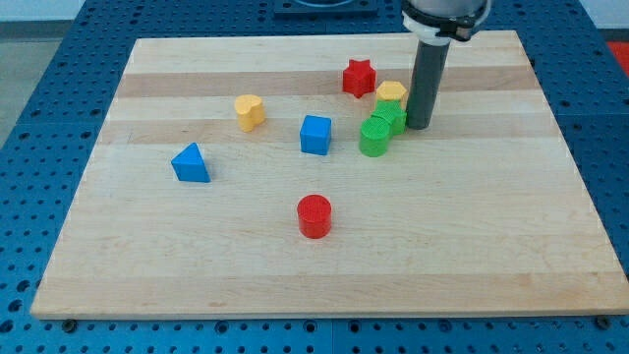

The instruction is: Point your arm to the left side of the blue cube

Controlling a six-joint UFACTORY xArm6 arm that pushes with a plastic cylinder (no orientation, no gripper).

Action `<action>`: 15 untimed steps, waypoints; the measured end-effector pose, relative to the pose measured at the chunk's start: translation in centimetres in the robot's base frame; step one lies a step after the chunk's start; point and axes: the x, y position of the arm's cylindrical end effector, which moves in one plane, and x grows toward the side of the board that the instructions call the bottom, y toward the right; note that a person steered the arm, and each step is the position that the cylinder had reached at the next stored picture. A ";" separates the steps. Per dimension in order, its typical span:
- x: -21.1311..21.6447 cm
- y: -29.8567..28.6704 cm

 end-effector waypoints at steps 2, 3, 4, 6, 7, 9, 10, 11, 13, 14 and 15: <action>0.0 -0.6; 0.0 -0.6; 0.0 0.4; 2.6 2.5; 5.7 2.4; 8.9 0.9; 8.9 0.9; 8.9 0.9; 8.9 0.3; 8.9 -1.1; 8.9 -3.2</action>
